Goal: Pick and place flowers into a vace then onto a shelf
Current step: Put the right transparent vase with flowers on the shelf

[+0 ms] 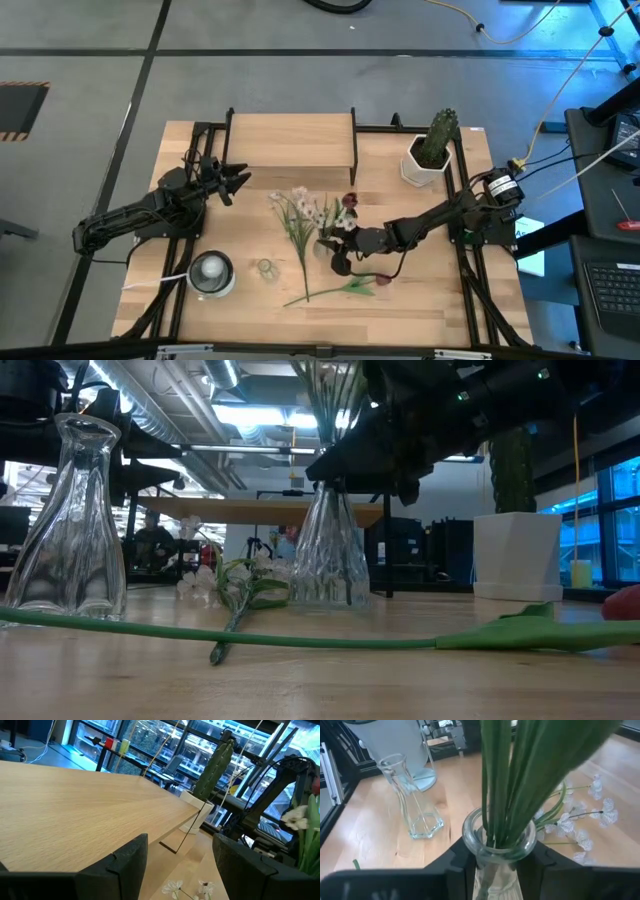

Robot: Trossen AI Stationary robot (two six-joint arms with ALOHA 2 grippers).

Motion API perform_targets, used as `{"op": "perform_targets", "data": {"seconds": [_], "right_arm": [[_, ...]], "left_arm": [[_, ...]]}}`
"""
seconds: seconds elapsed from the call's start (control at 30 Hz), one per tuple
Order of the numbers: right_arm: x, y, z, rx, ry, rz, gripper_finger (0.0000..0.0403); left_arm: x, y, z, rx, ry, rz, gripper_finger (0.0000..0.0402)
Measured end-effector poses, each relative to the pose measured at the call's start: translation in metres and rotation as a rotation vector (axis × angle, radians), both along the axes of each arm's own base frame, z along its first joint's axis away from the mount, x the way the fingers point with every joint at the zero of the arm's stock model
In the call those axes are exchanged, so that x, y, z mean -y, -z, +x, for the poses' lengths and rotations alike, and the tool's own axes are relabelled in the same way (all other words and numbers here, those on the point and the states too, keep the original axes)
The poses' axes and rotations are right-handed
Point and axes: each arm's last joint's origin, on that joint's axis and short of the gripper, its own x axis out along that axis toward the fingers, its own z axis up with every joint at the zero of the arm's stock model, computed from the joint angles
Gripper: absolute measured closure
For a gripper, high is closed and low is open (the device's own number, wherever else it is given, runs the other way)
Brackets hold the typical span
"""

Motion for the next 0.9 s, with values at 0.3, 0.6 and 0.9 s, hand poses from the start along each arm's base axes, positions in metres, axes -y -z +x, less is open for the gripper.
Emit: {"op": "perform_targets", "data": {"seconds": [0.3,0.6,0.9], "right_arm": [[0.001,-0.041,0.005,0.123,0.001,0.019,0.0305],[0.050,-0.174,0.004,0.115,0.163,-0.219,0.0305],[0.138,-0.244,-0.002,0.056,0.377,-0.291,0.0305]], "left_arm": [[0.000,0.000,0.000,0.000,0.000,0.000,0.0185],[0.000,0.000,0.000,0.002,0.000,0.001,0.0185],[0.000,0.000,0.000,-0.001,-0.001,-0.001,0.0185]]}}
